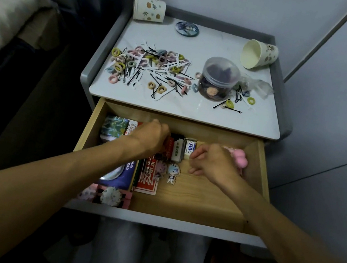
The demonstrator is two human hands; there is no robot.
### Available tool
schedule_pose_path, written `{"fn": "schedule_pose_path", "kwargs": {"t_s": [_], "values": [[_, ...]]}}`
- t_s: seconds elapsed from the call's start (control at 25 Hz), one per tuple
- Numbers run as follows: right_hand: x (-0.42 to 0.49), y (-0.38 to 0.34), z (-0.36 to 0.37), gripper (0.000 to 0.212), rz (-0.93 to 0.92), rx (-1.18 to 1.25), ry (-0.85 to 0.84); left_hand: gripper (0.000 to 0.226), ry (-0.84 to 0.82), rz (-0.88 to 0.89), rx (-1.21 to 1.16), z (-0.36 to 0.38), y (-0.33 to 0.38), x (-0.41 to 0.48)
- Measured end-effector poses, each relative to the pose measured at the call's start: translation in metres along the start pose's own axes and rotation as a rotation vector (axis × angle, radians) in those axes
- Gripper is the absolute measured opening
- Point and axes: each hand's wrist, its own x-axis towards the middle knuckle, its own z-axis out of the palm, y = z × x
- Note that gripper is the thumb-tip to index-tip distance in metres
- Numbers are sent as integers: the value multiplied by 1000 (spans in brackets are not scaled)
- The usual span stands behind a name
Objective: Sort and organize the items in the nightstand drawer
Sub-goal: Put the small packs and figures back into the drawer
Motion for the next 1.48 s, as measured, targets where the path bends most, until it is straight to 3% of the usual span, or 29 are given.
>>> {"fn": "schedule_pose_path", "kwargs": {"t_s": [0.12, 0.28, 0.4, 0.52, 0.64, 0.76, 0.92, 1.08, 1.2, 1.28, 1.48], "values": [[-12, -8, -32, 15, -107, 22, 65, 9, 53, 21, -69, -29, 12, -16], [-6, -10, -88, 9, -290, -125, 381, 7, 178, 111, -272, -74, 56, -27], [25, -9, -139, 26, -358, -357, 571, 8, 356, 182, -327, -105, 94, -12], [61, -17, -174, 49, -355, -599, 494, 14, 500, 182, -267, -125, 122, 23], [89, -23, -180, 51, -367, -709, 384, 27, 437, 142, -51, -134, 133, 76], [104, -21, -184, 37, -437, -767, 449, 43, 228, 98, 138, -141, 146, 119], [101, -17, -194, 14, -429, -538, 622, 55, 34, 55, 304, -133, 160, 147], [91, -13, -198, 11, -290, -156, 731, 53, 70, 29, 361, -122, 162, 170], [89, -7, -193, 10, -249, 79, 698, 55, 78, 25, 292, -119, 163, 178], [86, -5, -189, 8, -253, 252, 658, 44, 134, 47, 258, -119, 164, 178], [67, -14, -179, 9, -308, 503, 597, 9, 457, 159, 64, -135, 160, 167]]}}
